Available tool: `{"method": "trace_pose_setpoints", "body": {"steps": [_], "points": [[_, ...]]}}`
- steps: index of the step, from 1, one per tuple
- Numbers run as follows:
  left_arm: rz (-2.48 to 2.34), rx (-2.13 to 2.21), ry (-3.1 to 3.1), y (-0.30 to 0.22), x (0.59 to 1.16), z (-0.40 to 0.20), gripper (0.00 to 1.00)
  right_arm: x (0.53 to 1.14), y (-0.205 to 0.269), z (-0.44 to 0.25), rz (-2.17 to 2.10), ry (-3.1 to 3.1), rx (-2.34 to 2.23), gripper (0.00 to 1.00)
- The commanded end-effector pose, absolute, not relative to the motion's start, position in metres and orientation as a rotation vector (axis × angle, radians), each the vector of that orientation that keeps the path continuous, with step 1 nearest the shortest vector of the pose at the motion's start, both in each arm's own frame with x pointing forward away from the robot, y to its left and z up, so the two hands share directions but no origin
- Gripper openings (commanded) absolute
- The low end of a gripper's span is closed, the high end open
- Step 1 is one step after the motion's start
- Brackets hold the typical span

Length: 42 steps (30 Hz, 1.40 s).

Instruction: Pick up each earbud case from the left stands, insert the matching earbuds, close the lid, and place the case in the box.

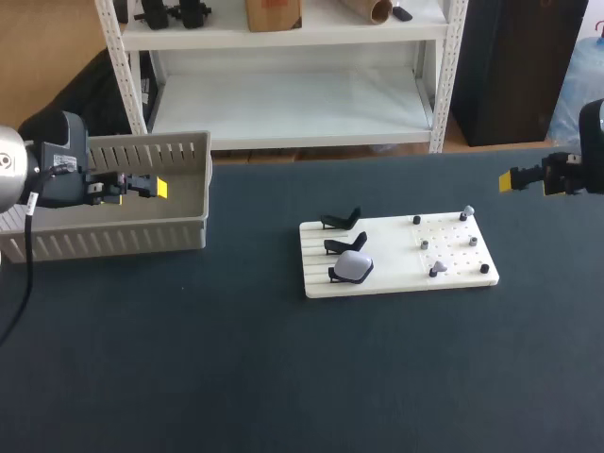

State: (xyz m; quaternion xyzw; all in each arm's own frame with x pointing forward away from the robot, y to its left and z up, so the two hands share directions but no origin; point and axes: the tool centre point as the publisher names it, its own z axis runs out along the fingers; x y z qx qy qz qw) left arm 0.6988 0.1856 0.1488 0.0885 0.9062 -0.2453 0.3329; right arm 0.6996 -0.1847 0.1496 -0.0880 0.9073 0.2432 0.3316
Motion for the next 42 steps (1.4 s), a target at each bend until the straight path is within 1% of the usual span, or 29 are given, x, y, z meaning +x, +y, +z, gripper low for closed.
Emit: {"method": "trace_pose_setpoints", "body": {"steps": [1, 13, 14, 18, 19, 23, 29, 32, 34, 42], "points": [[-0.637, 0.231, 2.373, 0.185, 0.699, 0.150, 1.00, 0.700, -0.185, 0.150, 0.637, 2.372, -0.232, 1.00], [-0.637, 0.231, 2.373, 0.185, 0.699, 0.150, 1.00, 0.700, -0.185, 0.150, 0.637, 2.372, -0.232, 1.00], [-0.646, 0.290, 2.301, 0.180, 0.699, 0.152, 1.00, 0.700, -0.185, 0.150, 0.637, 2.372, -0.232, 1.00], [-0.660, 0.768, 2.036, 0.158, 0.692, 0.163, 1.00, 0.700, -0.185, 0.150, 0.637, 2.372, -0.232, 1.00], [-0.640, 0.785, 1.986, 0.156, 0.690, 0.164, 1.00, 0.700, -0.185, 0.150, 0.637, 2.372, -0.232, 1.00], [-0.668, 1.137, 1.692, 0.139, 0.675, 0.170, 1.00, 0.700, -0.185, 0.150, 0.637, 2.372, -0.232, 1.00], [-0.663, 1.460, 1.429, 0.119, 0.657, 0.177, 1.00, 0.700, -0.185, 0.150, 0.637, 2.372, -0.232, 1.00], [-0.642, 1.561, 1.380, 0.104, 0.651, 0.178, 1.00, 0.700, -0.185, 0.150, 0.637, 2.372, -0.232, 1.00], [-0.621, 1.577, 1.467, 0.089, 0.653, 0.177, 1.00, 0.700, -0.185, 0.150, 0.637, 2.372, -0.232, 1.00], [-0.621, 1.577, 1.467, 0.089, 0.653, 0.177, 1.00, 0.700, -0.185, 0.150, 0.637, 2.372, -0.232, 1.00]]}}
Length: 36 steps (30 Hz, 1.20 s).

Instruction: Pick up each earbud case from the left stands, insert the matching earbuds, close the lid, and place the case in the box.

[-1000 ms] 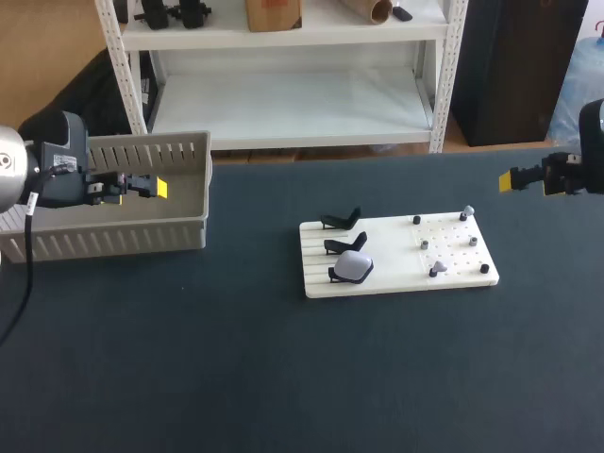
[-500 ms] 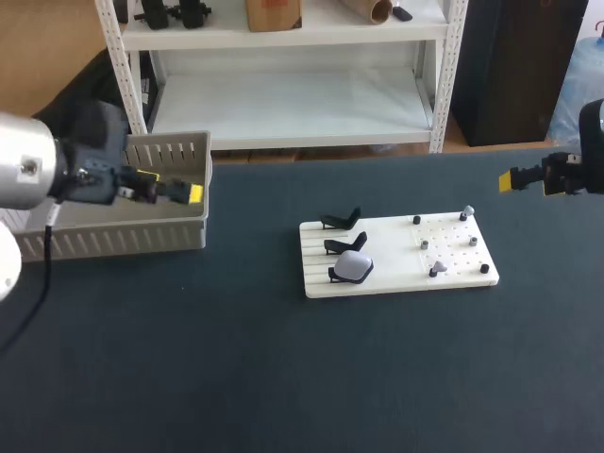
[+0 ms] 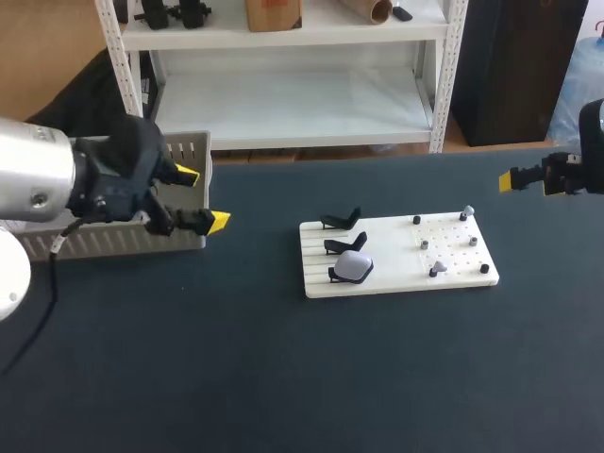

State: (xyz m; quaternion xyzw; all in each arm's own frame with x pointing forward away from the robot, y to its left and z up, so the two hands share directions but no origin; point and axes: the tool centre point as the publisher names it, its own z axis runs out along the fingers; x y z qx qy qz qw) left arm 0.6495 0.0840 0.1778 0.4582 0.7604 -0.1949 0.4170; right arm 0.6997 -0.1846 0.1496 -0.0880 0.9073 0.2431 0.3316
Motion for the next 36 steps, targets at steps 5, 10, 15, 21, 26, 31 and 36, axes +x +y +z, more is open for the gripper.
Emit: {"method": "trace_pose_setpoints", "body": {"steps": [5, 10, 15, 21, 26, 31, 36], "points": [[-0.621, 1.577, 1.467, 0.089, 0.653, 0.177, 1.00, 0.700, -0.185, 0.150, 0.637, 2.372, -0.232, 1.00], [-0.665, 1.581, 1.557, 0.080, 0.650, 0.160, 1.00, 0.700, -0.185, 0.150, 0.637, 2.372, -0.232, 1.00], [-0.746, 1.462, 1.607, 0.046, 0.641, 0.138, 1.00, 0.700, -0.185, 0.150, 0.637, 2.372, -0.232, 1.00], [-0.744, 1.404, 1.575, 0.011, 0.642, 0.119, 1.00, 0.700, -0.185, 0.150, 0.637, 2.372, -0.232, 1.00], [-0.762, 1.394, 1.573, -0.013, 0.644, 0.104, 1.00, 0.700, -0.185, 0.150, 0.637, 2.372, -0.232, 1.00], [-0.803, 1.368, 1.587, -0.037, 0.637, 0.093, 1.00, 0.700, -0.185, 0.150, 0.637, 2.372, -0.232, 1.00], [-0.830, 1.370, 1.568, -0.041, 0.635, 0.090, 1.00, 0.700, -0.185, 0.150, 0.637, 2.372, -0.232, 1.00]]}}
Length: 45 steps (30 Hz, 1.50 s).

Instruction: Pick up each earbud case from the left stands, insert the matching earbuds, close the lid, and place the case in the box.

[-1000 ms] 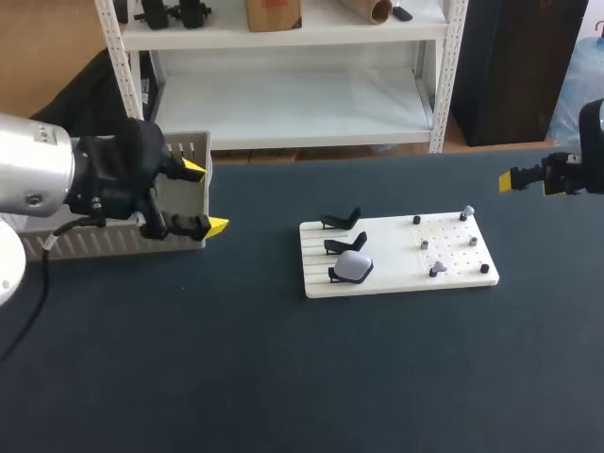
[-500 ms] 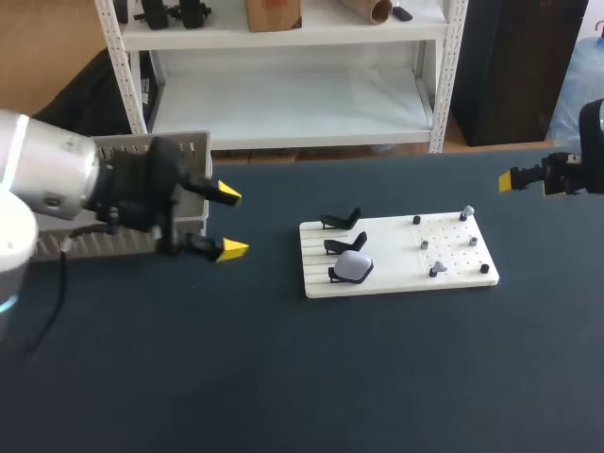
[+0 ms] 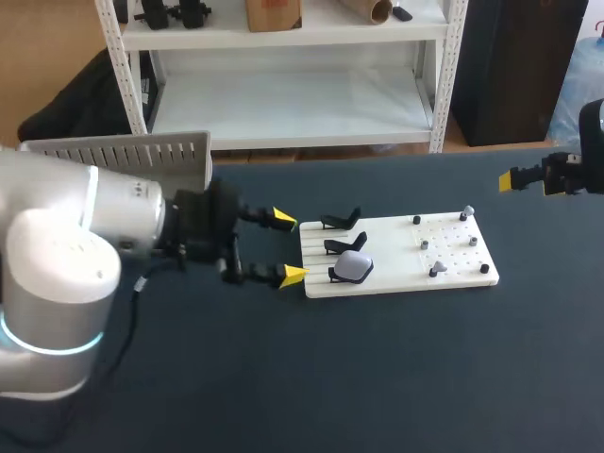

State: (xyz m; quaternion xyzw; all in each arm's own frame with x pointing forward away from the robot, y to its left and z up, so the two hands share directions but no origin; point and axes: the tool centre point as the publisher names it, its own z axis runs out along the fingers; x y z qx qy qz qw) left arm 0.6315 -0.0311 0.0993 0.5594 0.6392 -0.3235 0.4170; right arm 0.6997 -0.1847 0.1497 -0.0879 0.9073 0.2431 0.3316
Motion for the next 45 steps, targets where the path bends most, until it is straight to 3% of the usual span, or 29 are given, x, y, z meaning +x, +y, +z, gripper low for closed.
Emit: {"method": "trace_pose_setpoints", "body": {"steps": [1, 45], "points": [[-0.830, 1.370, 1.568, -0.041, 0.635, 0.090, 1.00, 0.700, -0.185, 0.150, 0.637, 2.372, -0.232, 1.00], [-0.835, 1.440, 1.700, -0.086, 0.665, 0.034, 0.99, 0.700, -0.185, 0.150, 0.637, 2.372, -0.232, 1.00]]}}
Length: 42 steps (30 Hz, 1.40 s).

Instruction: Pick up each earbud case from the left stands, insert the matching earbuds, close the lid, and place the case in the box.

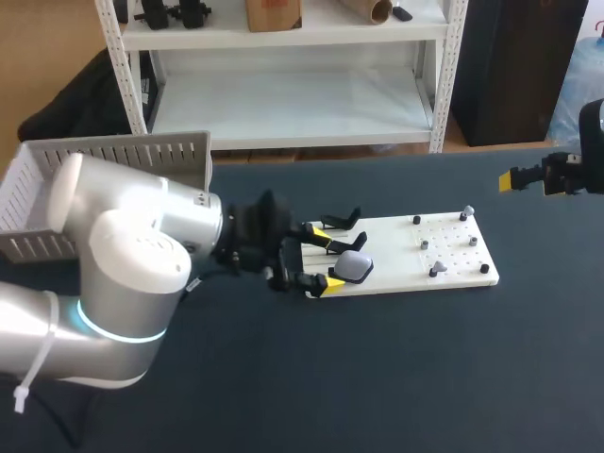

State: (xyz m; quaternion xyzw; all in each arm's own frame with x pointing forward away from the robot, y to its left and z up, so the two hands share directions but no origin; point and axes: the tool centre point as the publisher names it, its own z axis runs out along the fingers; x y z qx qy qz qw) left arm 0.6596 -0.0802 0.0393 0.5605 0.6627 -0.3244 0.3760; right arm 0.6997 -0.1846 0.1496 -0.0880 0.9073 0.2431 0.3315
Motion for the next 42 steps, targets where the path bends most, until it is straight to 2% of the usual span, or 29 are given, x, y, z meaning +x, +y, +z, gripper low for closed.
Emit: {"method": "trace_pose_setpoints", "body": {"steps": [1, 6, 13, 17, 19, 21, 25, 30, 32, 33, 35, 42], "points": [[-0.837, 1.440, 1.702, -0.087, 0.666, 0.033, 0.99, 0.700, -0.185, 0.150, 0.637, 2.372, -0.232, 1.00], [-0.846, 1.437, 1.705, -0.089, 0.667, 0.030, 0.98, 0.700, -0.185, 0.150, 0.637, 2.372, -0.232, 1.00], [-0.891, 1.438, 1.694, -0.097, 0.669, 0.024, 0.82, 0.700, -0.185, 0.150, 0.637, 2.372, -0.232, 1.00], [-0.904, 1.448, 1.691, -0.103, 0.670, 0.021, 0.82, 0.700, -0.185, 0.150, 0.637, 2.372, -0.232, 1.00], [-0.908, 1.449, 1.690, -0.104, 0.670, 0.020, 0.75, 0.700, -0.185, 0.150, 0.637, 2.372, -0.232, 1.00], [-0.912, 1.451, 1.692, -0.105, 0.670, 0.019, 0.76, 0.700, -0.185, 0.150, 0.637, 2.372, -0.232, 1.00], [-0.920, 1.448, 1.692, -0.105, 0.670, 0.018, 0.71, 0.700, -0.185, 0.150, 0.637, 2.372, -0.232, 1.00], [-0.935, 1.441, 1.687, -0.105, 0.670, 0.017, 0.69, 0.700, -0.185, 0.150, 0.637, 2.372, -0.232, 1.00], [-0.942, 1.439, 1.686, -0.105, 0.670, 0.016, 0.65, 0.700, -0.185, 0.150, 0.637, 2.372, -0.232, 1.00], [-0.945, 1.438, 1.686, -0.105, 0.670, 0.015, 0.58, 0.700, -0.185, 0.150, 0.637, 2.372, -0.232, 1.00], [-0.949, 1.436, 1.685, -0.105, 0.670, 0.015, 0.53, 0.700, -0.185, 0.150, 0.637, 2.372, -0.232, 1.00], [-0.957, 1.433, 1.677, -0.105, 0.670, 0.014, 0.45, 0.700, -0.185, 0.150, 0.637, 2.372, -0.232, 1.00]]}}
